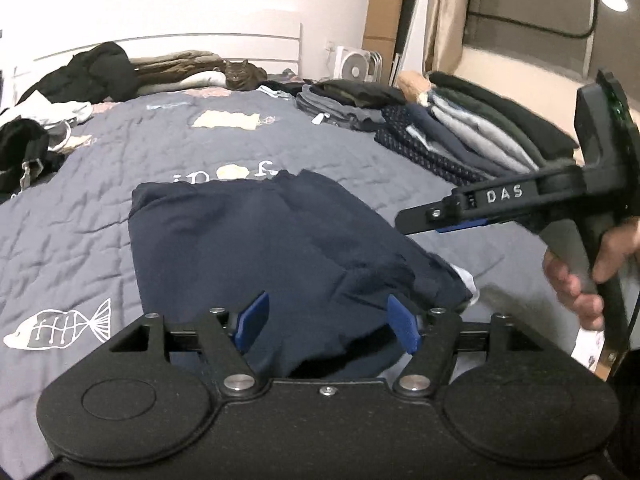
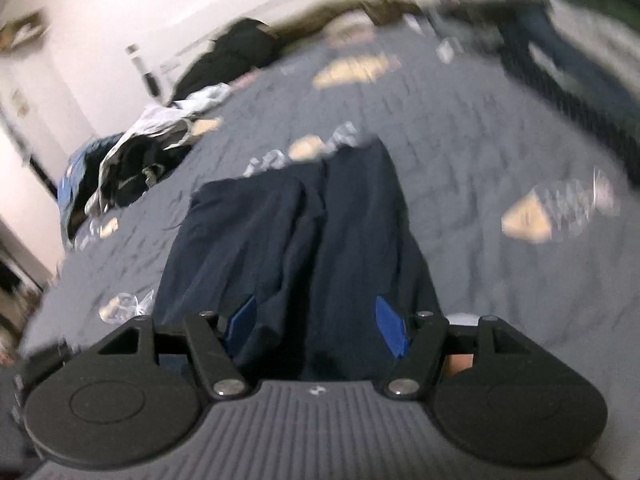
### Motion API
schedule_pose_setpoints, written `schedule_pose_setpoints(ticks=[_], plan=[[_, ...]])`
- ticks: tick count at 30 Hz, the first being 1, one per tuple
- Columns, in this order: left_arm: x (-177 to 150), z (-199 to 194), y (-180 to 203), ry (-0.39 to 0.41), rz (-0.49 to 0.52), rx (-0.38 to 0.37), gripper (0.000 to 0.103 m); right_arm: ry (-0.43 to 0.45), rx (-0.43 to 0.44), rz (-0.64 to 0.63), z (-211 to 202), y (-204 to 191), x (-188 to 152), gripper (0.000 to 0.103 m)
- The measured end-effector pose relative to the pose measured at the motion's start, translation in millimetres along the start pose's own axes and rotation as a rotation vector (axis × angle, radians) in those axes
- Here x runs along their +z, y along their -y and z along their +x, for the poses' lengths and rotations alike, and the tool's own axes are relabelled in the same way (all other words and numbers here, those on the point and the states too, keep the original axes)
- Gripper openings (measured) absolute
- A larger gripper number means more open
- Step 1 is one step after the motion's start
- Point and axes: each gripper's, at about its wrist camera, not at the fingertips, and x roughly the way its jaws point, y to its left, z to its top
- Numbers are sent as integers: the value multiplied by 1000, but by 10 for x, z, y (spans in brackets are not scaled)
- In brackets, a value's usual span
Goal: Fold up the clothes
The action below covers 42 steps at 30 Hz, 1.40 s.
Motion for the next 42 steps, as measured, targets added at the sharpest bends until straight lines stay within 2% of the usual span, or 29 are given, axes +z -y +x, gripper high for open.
schedule_pose_setpoints(ticks=[1,5,9,14,16,19,23,26,29,32,36,37,39,40,42], plan=[[10,-26,-36,5,-15,-1,65,16,4,-29,-1,-65,8,65],[49,-129,-181,27,-74,-5,65,-6,76,-14,124,-189,39,65],[39,-171,-340,24,-126,18,65,-99,55,-103,318,-289,-84,64],[64,-210,-502,28,-188,39,66,-226,17,-229,522,-326,-264,52],[82,-232,-555,34,-208,38,66,-259,33,-268,456,-283,-270,52],[103,-260,-621,49,-249,39,75,-199,76,-162,258,-153,-59,53],[130,-270,-709,62,-295,18,76,-61,124,-46,200,-70,354,55],[123,-254,-737,60,-292,30,76,-45,106,-65,562,-49,755,55],[124,-234,-757,55,-286,29,76,-110,58,-105,1129,-59,1033,55],[131,-214,-786,57,-281,27,76,-184,48,-123,1577,-76,1093,55],[125,-187,-842,46,-297,25,76,-222,16,-168,1852,-108,1024,54],[123,-180,-857,42,-302,25,76,-227,11,-172,1892,-109,1010,50],[119,-167,-887,35,-312,24,76,-222,17,-176,1909,-119,1019,32],[117,-161,-902,32,-317,23,76,-216,22,-177,1909,-125,1028,13],[114,-160,-926,28,-328,21,76,-199,33,-190,1875,-152,1042,9]])
